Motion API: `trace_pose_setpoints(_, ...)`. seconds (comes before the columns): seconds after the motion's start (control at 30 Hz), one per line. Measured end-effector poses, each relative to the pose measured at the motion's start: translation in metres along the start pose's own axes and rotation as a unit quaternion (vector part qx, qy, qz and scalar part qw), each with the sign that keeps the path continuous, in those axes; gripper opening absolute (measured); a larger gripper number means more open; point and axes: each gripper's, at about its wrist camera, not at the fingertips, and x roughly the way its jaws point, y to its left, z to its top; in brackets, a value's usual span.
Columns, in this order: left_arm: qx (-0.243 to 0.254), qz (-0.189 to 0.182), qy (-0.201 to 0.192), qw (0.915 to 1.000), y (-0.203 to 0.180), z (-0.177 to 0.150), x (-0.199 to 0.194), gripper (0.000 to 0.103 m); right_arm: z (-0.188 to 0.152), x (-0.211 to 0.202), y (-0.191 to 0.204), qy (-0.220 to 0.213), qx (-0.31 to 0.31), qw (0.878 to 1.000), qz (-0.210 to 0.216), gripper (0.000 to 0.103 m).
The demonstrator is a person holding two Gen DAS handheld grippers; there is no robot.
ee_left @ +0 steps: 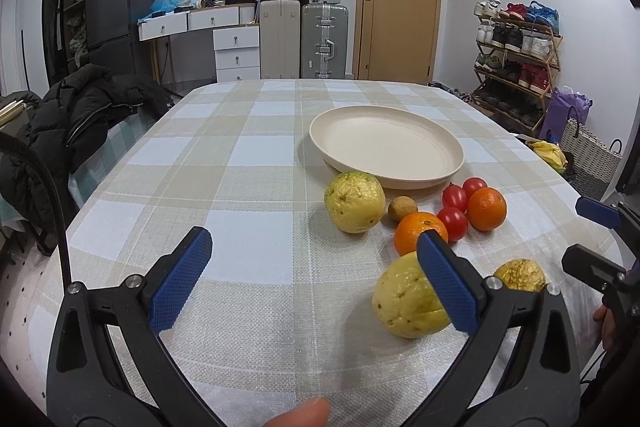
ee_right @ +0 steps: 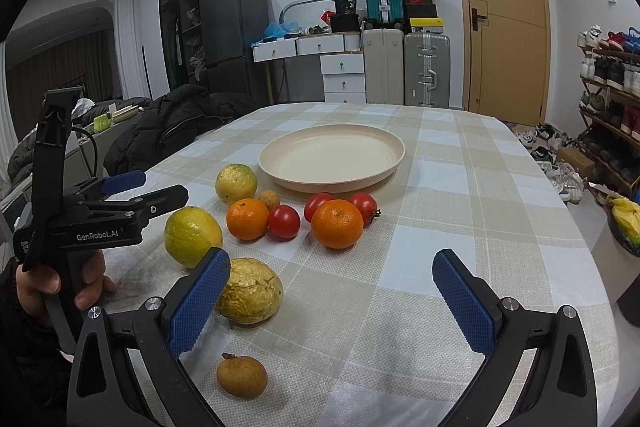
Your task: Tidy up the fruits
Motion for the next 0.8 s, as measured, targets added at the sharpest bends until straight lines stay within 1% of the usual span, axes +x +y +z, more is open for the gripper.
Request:
trace_pose_setpoints(0.53,0.006,-0.016,-0.004,0.9998,-0.004,-0.001,-0.004,0.102,0.0,-0.005,0.005,-0.002,-0.014,1.0,-0.015,0.103)
trace_pose_setpoints(0.67,0.006,-0.026,-0.005,0.9996,-0.004,-0.001,-0.008,0.102,0.001,-0.008,0.003,-0.001,-0.002,1.0,-0.015,0.103)
trace_pose_setpoints(0.8,0.007,-0.035,-0.008,0.9993,-0.005,-0.003,-0.013,0.102,0.002,-0.013,0.0,-0.012,0.011,1.0,-0.002,0.103)
